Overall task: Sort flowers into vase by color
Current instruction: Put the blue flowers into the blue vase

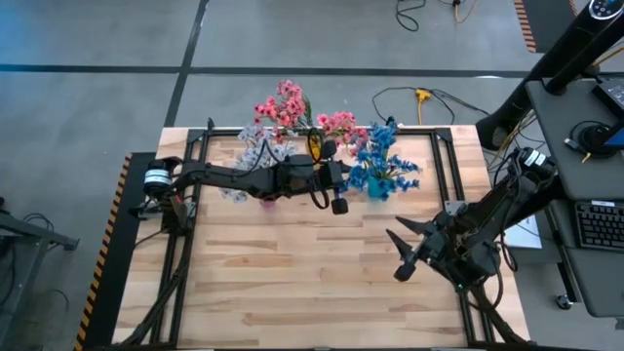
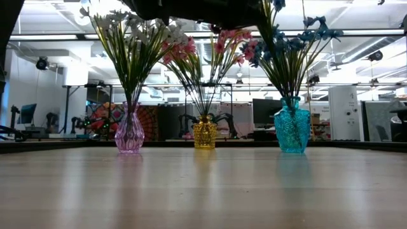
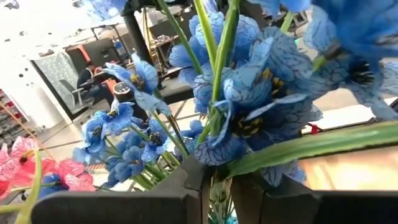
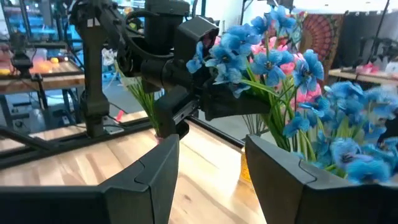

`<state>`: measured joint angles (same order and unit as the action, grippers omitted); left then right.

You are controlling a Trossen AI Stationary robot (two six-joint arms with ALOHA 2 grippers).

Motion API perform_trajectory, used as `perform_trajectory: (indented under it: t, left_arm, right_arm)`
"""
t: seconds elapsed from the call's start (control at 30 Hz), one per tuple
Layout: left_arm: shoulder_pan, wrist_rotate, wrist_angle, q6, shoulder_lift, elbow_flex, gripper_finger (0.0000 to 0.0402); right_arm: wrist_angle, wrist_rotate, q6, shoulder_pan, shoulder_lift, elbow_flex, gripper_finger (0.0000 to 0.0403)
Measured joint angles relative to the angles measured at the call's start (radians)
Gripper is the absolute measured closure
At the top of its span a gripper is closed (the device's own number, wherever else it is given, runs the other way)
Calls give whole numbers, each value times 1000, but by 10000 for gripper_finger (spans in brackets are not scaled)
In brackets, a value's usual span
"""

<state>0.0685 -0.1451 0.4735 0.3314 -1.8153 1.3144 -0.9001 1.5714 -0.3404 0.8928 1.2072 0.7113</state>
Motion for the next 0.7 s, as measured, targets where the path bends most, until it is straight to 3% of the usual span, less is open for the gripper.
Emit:
perform_trajectory:
  t: [0.53,0.7]
  left_arm:
    - [15,6,23,1,-14,0,371]
    - [16,32,51,-5,-69,0,371]
  right_arm:
    - [9,-1,106,3,3,-13,268]
    - [99,-5,132,2,4,-34,280]
